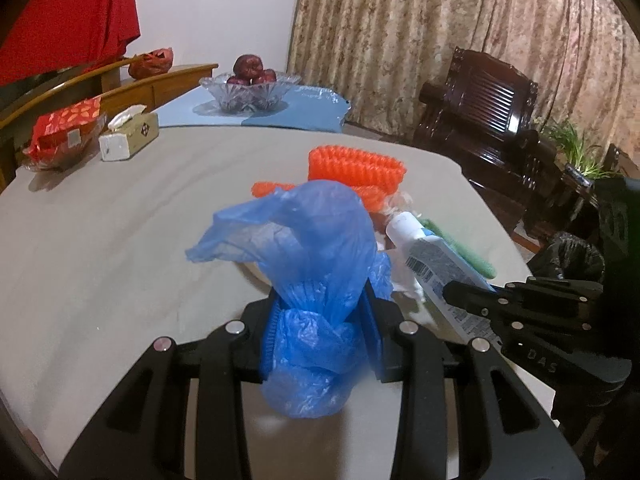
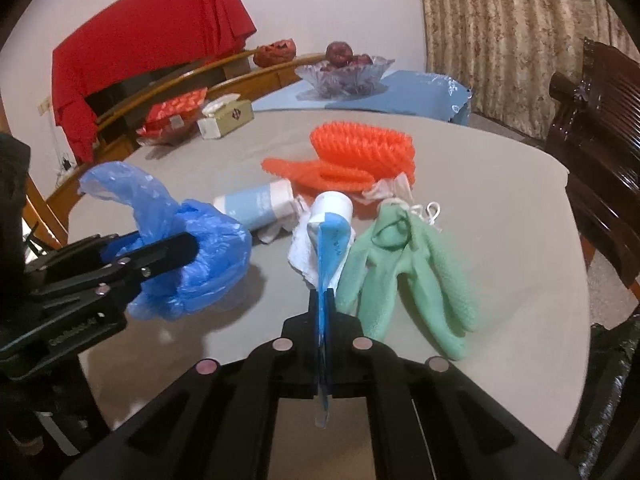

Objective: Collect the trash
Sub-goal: 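Carry blue bag and white tube over the black bin and open both tools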

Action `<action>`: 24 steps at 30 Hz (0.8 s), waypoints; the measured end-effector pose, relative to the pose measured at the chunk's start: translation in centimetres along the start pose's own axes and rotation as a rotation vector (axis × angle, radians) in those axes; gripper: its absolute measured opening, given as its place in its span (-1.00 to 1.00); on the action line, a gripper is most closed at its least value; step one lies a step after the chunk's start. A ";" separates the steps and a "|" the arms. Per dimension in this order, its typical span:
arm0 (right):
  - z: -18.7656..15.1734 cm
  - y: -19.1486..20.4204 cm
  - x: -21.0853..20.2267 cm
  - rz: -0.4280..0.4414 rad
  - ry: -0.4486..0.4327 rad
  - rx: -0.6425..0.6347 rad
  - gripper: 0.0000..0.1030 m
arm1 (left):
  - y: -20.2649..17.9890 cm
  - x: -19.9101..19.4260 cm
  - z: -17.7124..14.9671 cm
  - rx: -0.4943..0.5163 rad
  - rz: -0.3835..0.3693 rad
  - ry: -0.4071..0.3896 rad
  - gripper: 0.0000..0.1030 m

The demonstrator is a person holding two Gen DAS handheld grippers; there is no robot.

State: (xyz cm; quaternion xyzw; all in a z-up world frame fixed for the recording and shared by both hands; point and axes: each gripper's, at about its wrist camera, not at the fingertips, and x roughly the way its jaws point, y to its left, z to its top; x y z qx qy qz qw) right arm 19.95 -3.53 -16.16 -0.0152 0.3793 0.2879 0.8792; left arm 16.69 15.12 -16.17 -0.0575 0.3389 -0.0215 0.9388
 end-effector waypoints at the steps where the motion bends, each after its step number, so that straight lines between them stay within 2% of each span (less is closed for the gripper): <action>1: 0.0 -0.1 -0.6 0.003 -0.009 0.006 -0.96 | -0.2 -0.2 0.1 0.003 -0.003 -0.003 -0.34; 13: 0.3 -1.1 -7.0 -0.011 -0.100 0.042 -0.96 | -3.8 -2.7 1.3 0.047 -0.045 -0.047 -0.34; 24: -0.5 -3.1 -13.4 -0.063 -0.183 0.079 -0.96 | -9.6 -4.9 2.3 0.106 -0.136 -0.096 -0.33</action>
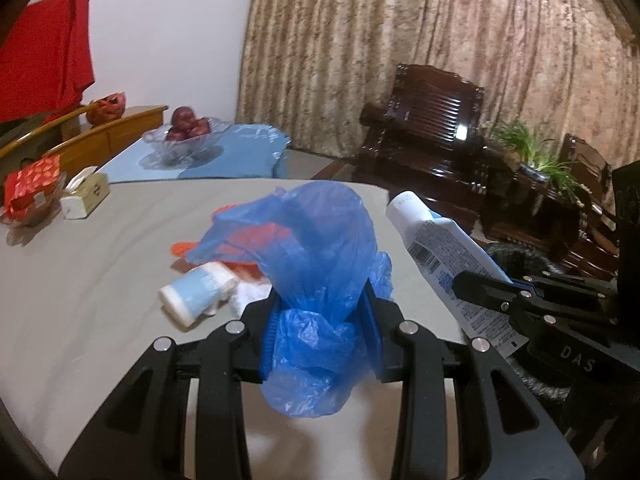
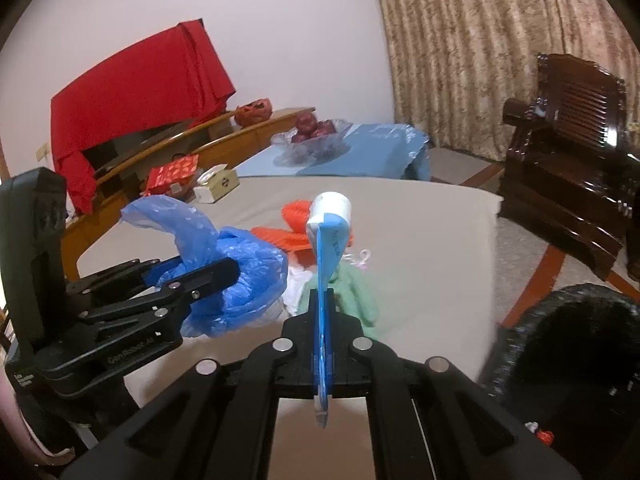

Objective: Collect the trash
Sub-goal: 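Carry blue bag and white tube over the black bin and open both tools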

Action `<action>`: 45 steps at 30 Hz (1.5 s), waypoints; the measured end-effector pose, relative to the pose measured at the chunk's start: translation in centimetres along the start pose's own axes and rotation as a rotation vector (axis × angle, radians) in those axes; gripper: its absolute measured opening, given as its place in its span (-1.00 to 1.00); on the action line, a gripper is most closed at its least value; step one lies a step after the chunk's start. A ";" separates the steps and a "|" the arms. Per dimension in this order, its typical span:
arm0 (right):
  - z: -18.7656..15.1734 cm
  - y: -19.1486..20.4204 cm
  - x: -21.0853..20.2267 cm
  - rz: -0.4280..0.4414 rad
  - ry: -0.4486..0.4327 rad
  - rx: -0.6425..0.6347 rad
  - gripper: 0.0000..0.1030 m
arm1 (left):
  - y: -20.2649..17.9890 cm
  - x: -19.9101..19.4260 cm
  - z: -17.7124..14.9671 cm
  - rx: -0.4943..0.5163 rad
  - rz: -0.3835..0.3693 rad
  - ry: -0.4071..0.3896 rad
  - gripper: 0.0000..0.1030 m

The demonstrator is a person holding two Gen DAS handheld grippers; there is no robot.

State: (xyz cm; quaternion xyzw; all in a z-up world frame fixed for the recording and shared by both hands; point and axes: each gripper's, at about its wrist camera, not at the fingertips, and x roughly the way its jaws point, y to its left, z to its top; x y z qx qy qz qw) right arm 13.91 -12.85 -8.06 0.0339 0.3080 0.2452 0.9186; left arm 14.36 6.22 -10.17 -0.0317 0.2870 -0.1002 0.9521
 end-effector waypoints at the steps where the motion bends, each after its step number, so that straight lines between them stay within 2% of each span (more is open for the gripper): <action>1: 0.0 -0.3 -0.4 -0.008 -0.005 0.005 -0.96 | -0.5 -0.1 0.1 0.003 -0.008 -0.004 -0.33; 12: -1.7 -6.5 -7.3 -0.174 -0.066 0.080 -0.96 | -8.4 0.7 0.9 0.068 -0.159 -0.013 -0.34; 24: -6.1 -13.8 -13.1 -0.360 -0.050 0.190 -0.96 | -17.5 4.2 -0.4 0.161 -0.323 0.025 -0.33; 33: -9.2 -17.7 -14.0 -0.422 -0.005 0.258 -0.96 | -22.7 7.8 -2.1 0.215 -0.402 0.101 -0.33; 38: -10.3 -18.8 -14.0 -0.438 0.014 0.291 -0.96 | -24.1 9.3 -2.7 0.240 -0.420 0.126 -0.33; 41: -10.7 -19.4 -13.9 -0.451 0.028 0.301 -0.94 | -24.7 9.8 -2.9 0.249 -0.442 0.139 -0.21; 43: -10.9 -19.7 -13.9 -0.469 0.033 0.302 -0.91 | -25.0 10.0 -2.9 0.249 -0.447 0.138 0.06; 44: -11.1 -19.9 -14.0 -0.478 0.035 0.304 -0.90 | -25.0 10.0 -2.9 0.247 -0.452 0.138 0.12; 45: -11.3 -20.1 -14.2 -0.487 0.035 0.308 -0.79 | -25.0 10.0 -2.8 0.246 -0.454 0.138 0.21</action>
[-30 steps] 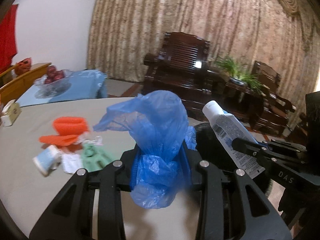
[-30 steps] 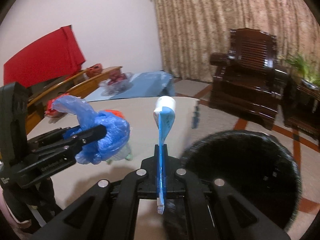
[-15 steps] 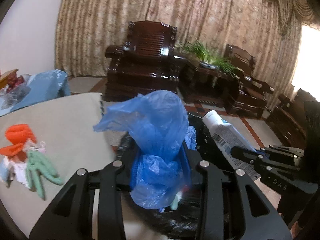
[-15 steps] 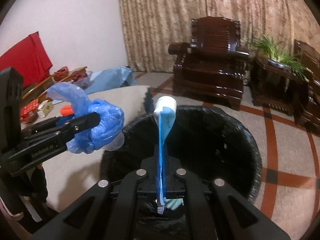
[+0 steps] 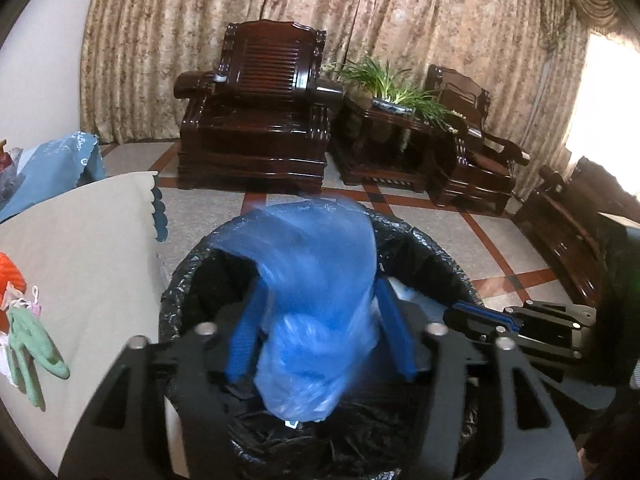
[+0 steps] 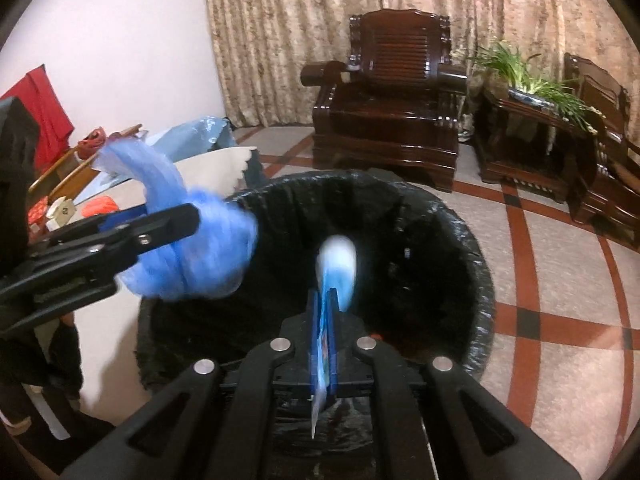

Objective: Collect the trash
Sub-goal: 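Carry blue bag and white tube over the black bin and open both tools, then move both tools back to the trash on the table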

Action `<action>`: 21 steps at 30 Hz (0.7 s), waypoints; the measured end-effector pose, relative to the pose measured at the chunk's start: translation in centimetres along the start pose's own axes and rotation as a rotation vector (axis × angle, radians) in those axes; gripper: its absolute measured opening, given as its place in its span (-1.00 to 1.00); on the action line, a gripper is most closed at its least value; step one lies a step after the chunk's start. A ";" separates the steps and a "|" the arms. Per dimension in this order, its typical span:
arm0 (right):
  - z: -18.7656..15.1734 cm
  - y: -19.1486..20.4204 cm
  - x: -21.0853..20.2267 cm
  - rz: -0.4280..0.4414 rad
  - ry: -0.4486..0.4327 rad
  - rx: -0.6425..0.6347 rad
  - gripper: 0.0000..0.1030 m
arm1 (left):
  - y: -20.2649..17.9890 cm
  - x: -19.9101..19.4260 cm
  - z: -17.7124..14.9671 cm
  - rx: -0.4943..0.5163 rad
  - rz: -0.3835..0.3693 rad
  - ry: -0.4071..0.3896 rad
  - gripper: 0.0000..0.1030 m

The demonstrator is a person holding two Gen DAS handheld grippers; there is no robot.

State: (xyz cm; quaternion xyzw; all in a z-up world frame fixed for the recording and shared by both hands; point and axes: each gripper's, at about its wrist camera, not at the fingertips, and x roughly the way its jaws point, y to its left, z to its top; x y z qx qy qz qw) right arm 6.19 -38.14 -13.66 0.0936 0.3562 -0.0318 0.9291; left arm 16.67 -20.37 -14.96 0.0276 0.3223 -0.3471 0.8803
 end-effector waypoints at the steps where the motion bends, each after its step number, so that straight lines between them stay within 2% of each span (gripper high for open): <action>1: -0.1 -0.4 -0.1 -0.009 -0.002 0.007 -0.61 | 0.1 -0.1 0.0 -0.001 0.000 -0.002 0.25; 2: -0.1 -0.6 -0.2 -0.016 -0.005 0.014 -0.49 | 0.2 -0.3 0.0 -0.001 -0.002 -0.004 0.26; 4: 0.0 -1.0 -0.6 -0.035 -0.023 0.028 -0.03 | 0.4 -0.6 0.0 -0.005 -0.005 -0.011 0.43; 5: 0.0 -1.1 -0.8 -0.037 -0.031 0.033 0.06 | 0.5 -0.8 0.0 -0.009 -0.002 -0.017 0.46; 7: 0.2 -1.2 -1.1 -0.046 -0.049 0.045 0.58 | 1.0 -1.4 0.2 -0.018 0.003 -0.027 0.55; 8: 0.3 -1.2 -1.3 -0.052 -0.057 0.052 0.66 | 1.2 -1.7 0.3 -0.024 0.008 -0.030 0.59; 12: 0.7 -0.6 -1.8 -0.053 -0.084 0.061 0.88 | 2.6 -3.7 0.1 -0.050 0.049 -0.060 0.70; 17: 1.2 2.0 -2.2 -0.055 -0.112 0.019 0.88 | 4.5 -6.7 -0.2 -0.068 0.124 -0.095 0.75; 21: 1.6 4.6 -1.9 -0.013 -0.121 -0.021 0.88 | 7.1 -9.4 -0.9 -0.096 0.198 -0.114 0.75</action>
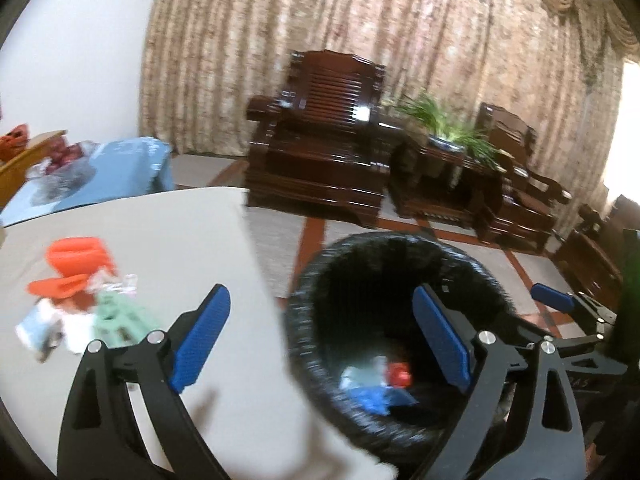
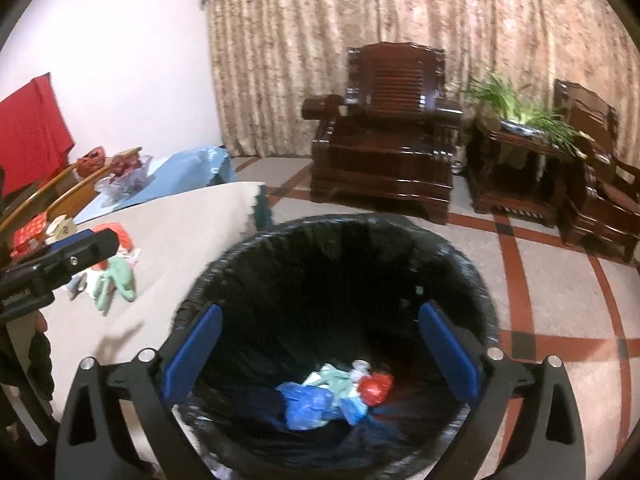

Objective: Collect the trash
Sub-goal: 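Move both tools back to the trash on the table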

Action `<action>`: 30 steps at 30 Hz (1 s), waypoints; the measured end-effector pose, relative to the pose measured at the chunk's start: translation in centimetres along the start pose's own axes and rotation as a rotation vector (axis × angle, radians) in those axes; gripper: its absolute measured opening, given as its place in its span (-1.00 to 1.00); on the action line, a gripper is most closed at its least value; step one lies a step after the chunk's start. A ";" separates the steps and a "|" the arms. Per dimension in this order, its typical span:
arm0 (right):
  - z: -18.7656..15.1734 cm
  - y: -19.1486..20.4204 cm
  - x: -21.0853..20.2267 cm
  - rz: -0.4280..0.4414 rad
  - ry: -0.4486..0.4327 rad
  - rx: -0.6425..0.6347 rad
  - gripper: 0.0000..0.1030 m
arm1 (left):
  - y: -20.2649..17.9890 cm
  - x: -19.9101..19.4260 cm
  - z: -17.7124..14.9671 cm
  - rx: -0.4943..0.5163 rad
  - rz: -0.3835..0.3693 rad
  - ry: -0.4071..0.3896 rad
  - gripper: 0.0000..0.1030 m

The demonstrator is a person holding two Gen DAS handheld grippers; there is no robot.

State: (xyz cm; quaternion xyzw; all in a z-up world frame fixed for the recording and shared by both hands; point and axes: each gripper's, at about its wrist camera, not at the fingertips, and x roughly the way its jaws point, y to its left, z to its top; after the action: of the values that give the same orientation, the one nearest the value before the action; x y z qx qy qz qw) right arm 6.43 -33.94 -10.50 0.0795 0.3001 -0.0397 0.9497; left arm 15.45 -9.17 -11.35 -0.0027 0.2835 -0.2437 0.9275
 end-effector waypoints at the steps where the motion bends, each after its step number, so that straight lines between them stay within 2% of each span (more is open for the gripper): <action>1: 0.0 0.7 0.1 0.011 -0.001 -0.004 0.88 | 0.9 -0.6 -0.1 -0.007 0.023 -0.006 0.75; 13: 0.9 10.5 2.0 0.160 0.000 -0.107 0.88 | 10.7 -7.0 -1.3 -0.104 0.231 -0.034 0.75; 22: 1.6 17.0 3.8 0.257 0.004 -0.178 0.88 | 15.4 -9.5 -2.4 -0.152 0.320 -0.036 0.75; 30: 2.3 21.3 7.1 0.298 0.004 -0.211 0.88 | 19.4 -9.4 -3.4 -0.200 0.380 -0.028 0.75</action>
State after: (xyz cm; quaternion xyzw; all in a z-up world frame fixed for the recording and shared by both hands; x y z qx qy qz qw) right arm 16.17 -13.55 -10.09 0.0229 0.2894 0.1333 0.9476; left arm 15.61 12.69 -12.06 -0.0445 0.2889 -0.0348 0.9557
